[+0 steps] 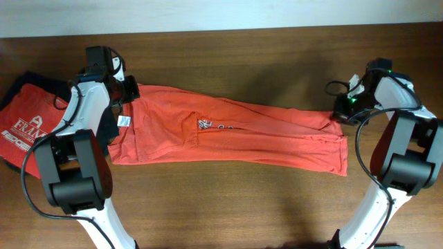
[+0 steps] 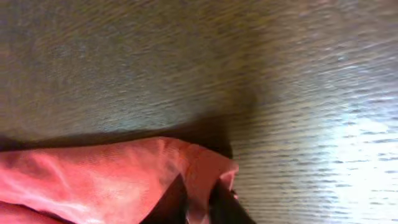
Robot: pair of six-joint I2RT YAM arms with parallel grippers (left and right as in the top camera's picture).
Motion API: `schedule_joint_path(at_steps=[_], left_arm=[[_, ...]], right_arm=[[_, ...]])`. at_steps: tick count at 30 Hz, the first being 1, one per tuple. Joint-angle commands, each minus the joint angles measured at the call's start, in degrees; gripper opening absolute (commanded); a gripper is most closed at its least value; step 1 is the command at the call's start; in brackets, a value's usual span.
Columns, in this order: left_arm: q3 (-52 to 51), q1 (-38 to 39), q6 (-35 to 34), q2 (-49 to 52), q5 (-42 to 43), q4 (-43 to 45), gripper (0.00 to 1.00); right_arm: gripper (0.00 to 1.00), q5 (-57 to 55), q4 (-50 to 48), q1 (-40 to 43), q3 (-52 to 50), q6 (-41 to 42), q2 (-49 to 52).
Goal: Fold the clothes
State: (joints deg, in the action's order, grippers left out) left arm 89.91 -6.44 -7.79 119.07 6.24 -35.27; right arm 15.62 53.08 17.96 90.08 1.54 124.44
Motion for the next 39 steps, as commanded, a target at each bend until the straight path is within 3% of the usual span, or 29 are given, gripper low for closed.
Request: schedule_joint_path(at_steps=[1,9,10,11,12,15,18,19,20,22,26,28,29,31,33,35,39], left_arm=[[1.4,0.0,-0.3,-0.3,0.4,0.2,0.06],[1.4,0.0,-0.3,-0.3,0.4,0.3,0.06],[1.4,0.0,-0.3,-0.3,0.4,0.3,0.06],[1.4,0.0,-0.3,-0.3,0.4,0.3,0.06],[1.4,0.0,-0.3,-0.3,0.4,0.3,0.06],[1.4,0.0,-0.3,-0.3,0.4,0.3,0.06],[1.4,0.0,-0.3,-0.3,0.4,0.3,0.07],[1.4,0.0,-0.3,-0.3,0.4,0.3,0.13],[1.4,0.0,-0.3,-0.3,0.4,0.3,0.28],[1.4,0.0,-0.3,-0.3,0.4,0.3,0.4],[1.4,0.0,-0.3,-0.3,0.4,0.3,0.42],[1.4,0.0,-0.3,-0.3,0.4,0.3,0.42],[1.4,0.0,-0.3,-0.3,0.4,0.3,0.42],[1.4,0.0,-0.3,-0.3,0.4,0.3,0.43],[1.4,0.0,-0.3,-0.3,0.5,0.2,0.43],[1.4,0.0,-0.3,-0.3,0.5,-0.2,0.43],[1.5,0.0,0.0,-0.3,3.6,-1.7,0.43]], right_arm=[[0.07,0.9,-0.4,-0.2,1.5,0.8,-1.3],[0.04,2.4,-7.0,3.9,7.4,3.7,-1.3],[0.08,2.4,-8.1,4.0,7.4,3.6,-1.3],[0.17,2.4,-8.9,4.0,7.4,3.6,-1.3],[0.32,2.4,-9.5,4.0,7.4,3.6,-1.3],[0.55,2.5,-8.2,4.0,7.5,3.7,-1.3],[0.63,2.6,-4.4,4.0,7.5,3.6,-1.3],[0.63,2.6,-2.9,4.1,7.5,3.6,-1.3],[0.63,2.8,-0.9,4.1,7.5,3.5,-1.3],[0.61,5.8,3.0,4.2,7.5,2.3,-1.3],[0.48,6.6,6.3,4.1,7.5,0.8,-1.3],[0.32,6.0,7.4,4.0,7.2,0.9,-1.3],[0.31,6.0,7.7,3.8,6.9,1.5,-1.3],[0.41,4.1,9.1,3.4,5.6,2.9,-1.3],[0.4,1.4,8.9,3.1,3.7,4.8,-1.3],[0.27,1.2,7.5,2.7,0.9,4.9,-1.3],[0.17,1.8,7.9,2.2,-2.1,4.4,-1.3]])
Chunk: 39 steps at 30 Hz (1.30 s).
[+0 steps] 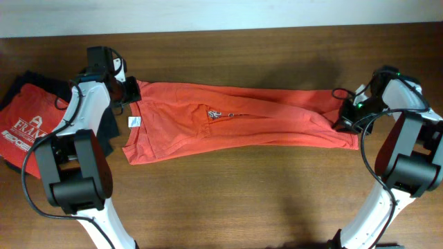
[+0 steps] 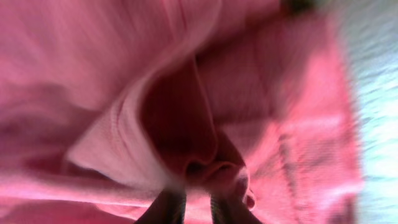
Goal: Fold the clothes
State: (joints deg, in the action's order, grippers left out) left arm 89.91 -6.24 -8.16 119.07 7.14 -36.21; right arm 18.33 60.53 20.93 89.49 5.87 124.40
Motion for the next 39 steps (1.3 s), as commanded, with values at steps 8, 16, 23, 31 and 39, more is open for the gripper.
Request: schedule_joint_path(at_steps=[8,16,23,31,39], left_arm=[[2.6,2.6,16.9,-3.5,13.2,-11.4,0.43],[2.6,14.3,24.8,-3.7,14.3,-17.2,0.52],[2.1,24.0,24.8,-1.2,1.4,-15.6,0.57],[2.1,28.0,24.7,4.5,-0.7,-15.2,0.56],[4.2,28.6,21.7,4.3,-6.1,-16.9,0.01]], right_arm=[[0.15,3.7,1.1,-0.7,-1.4,-2.4,-6.3],[0.17,3.8,1.3,-0.7,-1.4,-2.4,-7.1],[0.46,3.8,1.9,-0.7,-1.4,-2.4,-7.0],[0.47,4.2,2.1,-0.7,-1.4,-2.4,-7.0],[0.47,4.2,2.1,-0.7,-1.4,-2.4,-7.0]])
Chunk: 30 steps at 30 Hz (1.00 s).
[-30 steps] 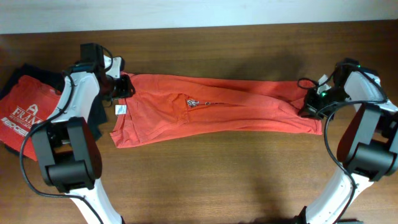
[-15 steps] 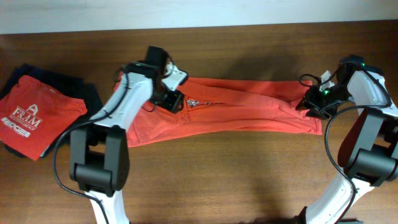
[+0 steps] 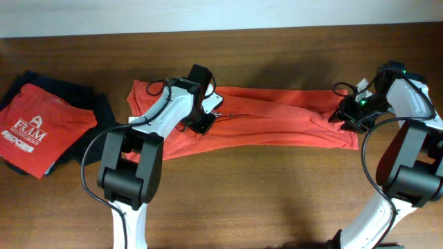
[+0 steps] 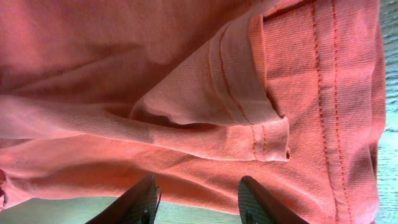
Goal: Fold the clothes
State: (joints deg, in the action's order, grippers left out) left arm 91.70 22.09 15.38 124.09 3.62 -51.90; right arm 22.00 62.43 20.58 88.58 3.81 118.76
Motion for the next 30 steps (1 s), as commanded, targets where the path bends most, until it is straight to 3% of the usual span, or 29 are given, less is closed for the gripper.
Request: schedule_joint_path(at_steps=[1,10,14,16,23,27,30], left_arm=[[3.4,0.3,-1.8,-1.4,-2.6,-2.1,0.01],[9.0,0.2,-1.6,-3.5,-6.5,-13.1,0.02],[9.0,0.2,-1.6,-3.5,-9.3,-15.8,0.01],[9.0,0.2,-1.6,-3.5,-9.2,-15.8,0.16],[8.8,0.2,-1.6,-3.5,-8.0,-14.6,0.5],[7.6,0.3,-1.7,-2.1,-1.6,-10.0,0.54],[6.1,0.3,-2.3,-1.1,-1.4,-6.5,0.53]], right_arm=[[0.47,0.5,0.2,-0.3,-0.5,-0.4,-1.4],[0.48,0.5,-0.7,-0.3,-0.5,-0.4,-1.4],[0.52,0.5,-1.1,-0.3,-0.5,-0.4,-1.4],[0.54,0.5,-1.2,-0.3,-0.5,-0.4,-1.4],[0.54,0.5,-1.1,-0.3,-0.5,-0.4,-1.4],[0.54,0.5,-1.1,-0.3,-0.5,-0.4,-1.4],[0.54,0.5,-1.0,-0.3,-0.5,-0.4,-1.4]])
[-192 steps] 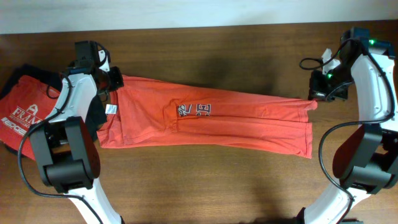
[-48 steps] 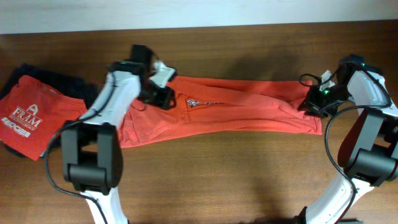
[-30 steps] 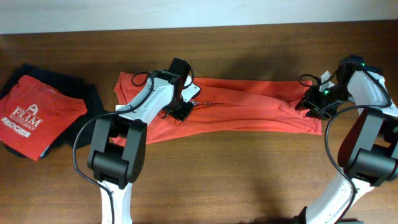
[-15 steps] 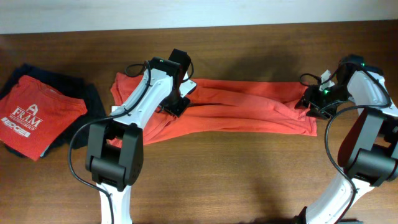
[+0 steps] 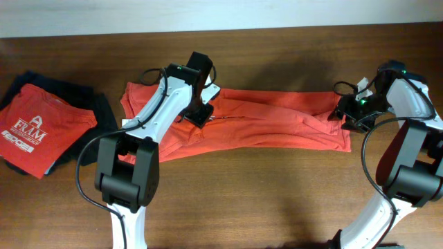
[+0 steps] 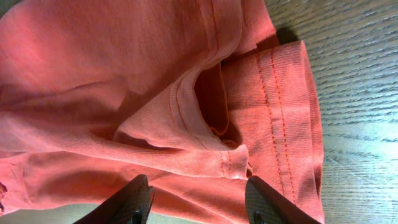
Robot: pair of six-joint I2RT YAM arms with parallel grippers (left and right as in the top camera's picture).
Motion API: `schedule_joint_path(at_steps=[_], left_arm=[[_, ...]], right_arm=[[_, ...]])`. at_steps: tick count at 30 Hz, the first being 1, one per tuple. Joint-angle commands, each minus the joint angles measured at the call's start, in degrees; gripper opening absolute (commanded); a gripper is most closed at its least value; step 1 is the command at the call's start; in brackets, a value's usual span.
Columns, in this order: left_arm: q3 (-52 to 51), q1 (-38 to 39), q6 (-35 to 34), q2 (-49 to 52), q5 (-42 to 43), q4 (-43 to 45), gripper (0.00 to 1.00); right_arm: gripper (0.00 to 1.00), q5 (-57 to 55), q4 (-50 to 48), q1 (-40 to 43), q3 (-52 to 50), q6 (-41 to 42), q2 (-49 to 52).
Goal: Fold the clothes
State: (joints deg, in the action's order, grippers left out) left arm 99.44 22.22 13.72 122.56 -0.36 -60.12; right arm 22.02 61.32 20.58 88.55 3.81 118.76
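Note:
Orange trousers [image 5: 277, 121], folded lengthwise, lie across the middle of the table. Their waist end is at the left and their leg hems are at the right. My left gripper [image 5: 196, 112] is down on the waist part near the drawstring; the overhead view does not show how its jaws stand. My right gripper [image 5: 344, 116] hovers over the leg hems. In the right wrist view the right gripper [image 6: 200, 202] is open, with nothing between its fingers. Under it the stitched hem [image 6: 286, 124] lies flat, with a rumpled fold of cloth [image 6: 186, 118] on top.
A red shirt with white print [image 5: 38, 124] lies on dark folded clothes at the table's left end. Bare wooden table [image 5: 277, 200] runs along the front. A pale wall strip borders the far edge.
My left gripper has moved a little farther back and left on the waist part, and the waist end sits slightly more to the left. The hem end has drawn in leftward. The right gripper is still open over it.
The trousers first lay spread out, with each gripper at a far corner, the right one shut on cloth. Then they lay narrower, doubled lengthwise, the right gripper still holding. Later the right gripper was open over the hems and the left was at the drawstring area, as now.

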Motion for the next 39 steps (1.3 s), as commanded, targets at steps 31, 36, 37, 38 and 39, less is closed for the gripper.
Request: schedule_joint_path(at_steps=[31,36,37,38,39], left_arm=[[8.4,0.1,-2.4,2.5,-7.1,-18.3,0.01],[8.4,-0.4,-2.0,2.5,-8.6,-22.0,0.01],[8.4,-0.7,-2.0,2.5,-8.7,-22.6,0.01],[8.4,-1.1,-2.1,2.5,-8.7,-23.5,0.01],[8.4,-1.7,-2.1,2.5,-8.7,-24.5,0.0]], right_arm=[[0.57,2.0,0.9,-0.9,-0.5,-3.4,-1.4],[0.58,-1.6,0.3,-1.9,-0.5,0.7,-1.1],[0.57,-2.8,-0.2,-1.9,-0.5,1.6,-1.0],[0.57,-4.4,-1.5,-1.9,-0.5,2.8,-1.0],[0.57,-4.7,-3.0,-1.9,-0.5,2.9,-1.0]])
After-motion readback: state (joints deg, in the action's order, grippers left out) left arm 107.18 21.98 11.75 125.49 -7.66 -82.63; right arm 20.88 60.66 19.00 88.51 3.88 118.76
